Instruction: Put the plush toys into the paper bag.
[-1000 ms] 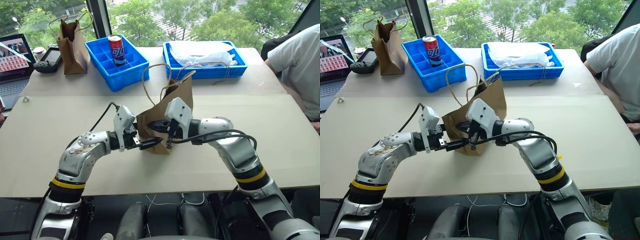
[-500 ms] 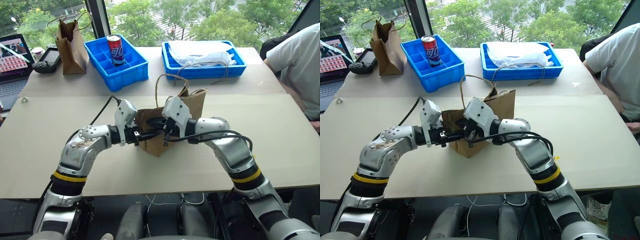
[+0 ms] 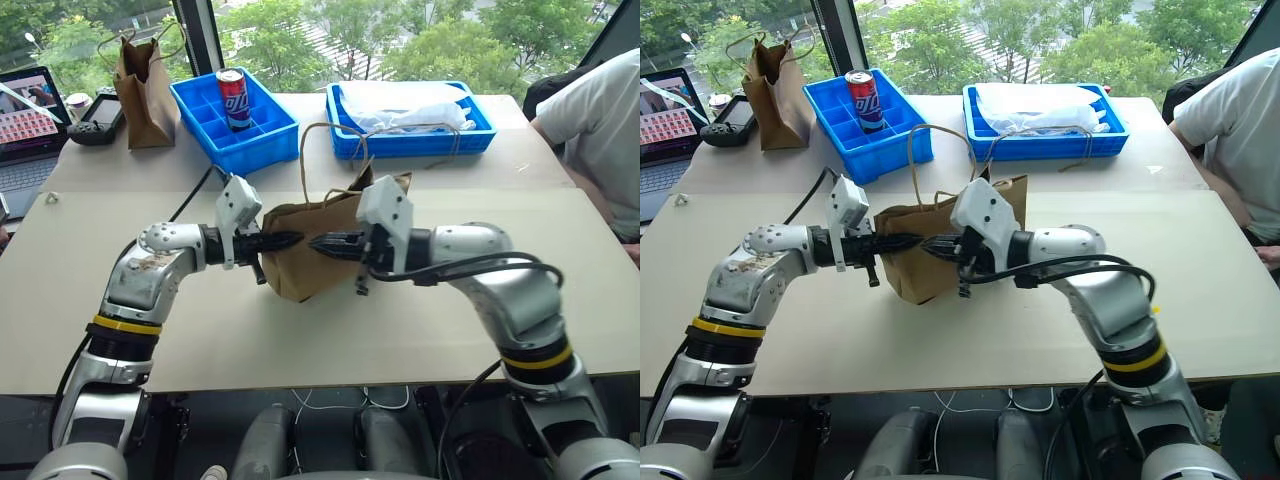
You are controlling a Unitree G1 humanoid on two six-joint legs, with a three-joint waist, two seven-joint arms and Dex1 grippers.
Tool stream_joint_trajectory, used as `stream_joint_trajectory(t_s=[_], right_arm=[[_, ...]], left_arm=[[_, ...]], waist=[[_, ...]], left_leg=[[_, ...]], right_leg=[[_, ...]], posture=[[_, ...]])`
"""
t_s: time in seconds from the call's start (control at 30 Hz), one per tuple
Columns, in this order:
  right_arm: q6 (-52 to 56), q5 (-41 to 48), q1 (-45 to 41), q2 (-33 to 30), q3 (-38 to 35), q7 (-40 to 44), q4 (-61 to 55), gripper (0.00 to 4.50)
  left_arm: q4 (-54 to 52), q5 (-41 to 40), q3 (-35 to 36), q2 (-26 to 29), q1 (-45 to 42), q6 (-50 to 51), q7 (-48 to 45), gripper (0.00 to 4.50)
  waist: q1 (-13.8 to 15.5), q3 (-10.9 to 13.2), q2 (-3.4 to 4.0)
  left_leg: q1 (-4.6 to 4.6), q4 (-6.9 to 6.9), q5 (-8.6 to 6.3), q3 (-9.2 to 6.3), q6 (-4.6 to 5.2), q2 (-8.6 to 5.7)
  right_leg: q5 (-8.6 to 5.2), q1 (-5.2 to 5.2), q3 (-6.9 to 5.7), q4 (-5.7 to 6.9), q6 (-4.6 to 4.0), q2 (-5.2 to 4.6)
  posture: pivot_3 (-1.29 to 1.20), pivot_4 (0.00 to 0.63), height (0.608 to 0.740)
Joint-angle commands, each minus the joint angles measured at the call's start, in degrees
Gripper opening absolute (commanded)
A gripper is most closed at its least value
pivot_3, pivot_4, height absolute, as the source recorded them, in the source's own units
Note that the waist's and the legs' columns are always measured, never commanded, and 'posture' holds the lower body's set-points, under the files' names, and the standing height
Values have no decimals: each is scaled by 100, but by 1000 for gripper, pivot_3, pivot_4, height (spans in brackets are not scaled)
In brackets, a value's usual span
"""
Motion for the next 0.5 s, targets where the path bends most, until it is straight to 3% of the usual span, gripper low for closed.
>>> stream_joint_trajectory(t_s=[0.03,0.3,0.5], right_arm=[[937,1080,66,-510,-750,249,-687,0],[2035,2355,1189,-2155,-2203,437,-1361,0],[2125,2690,1859,-2631,-2954,200,-1453,0]], left_arm=[[726,127,-20,59,-635,-789,-839,39],[2503,327,-104,118,-1506,-2319,-2848,39],[3328,256,-782,329,-1735,-3367,-3114,39]], waist=[[10,0,0],[67,1,-1],[54,1,-2]], left_leg=[[-4,0,0,-1,0,1],[-15,4,-6,7,10,2],[-14,7,-6,11,13,10]], right_leg=[[0,-1,-3,-4,0,2],[0,1,-5,-17,0,-6],[0,3,-3,-16,1,-4]], posture=[[0,150,740],[0,150,740],[0,150,740]])
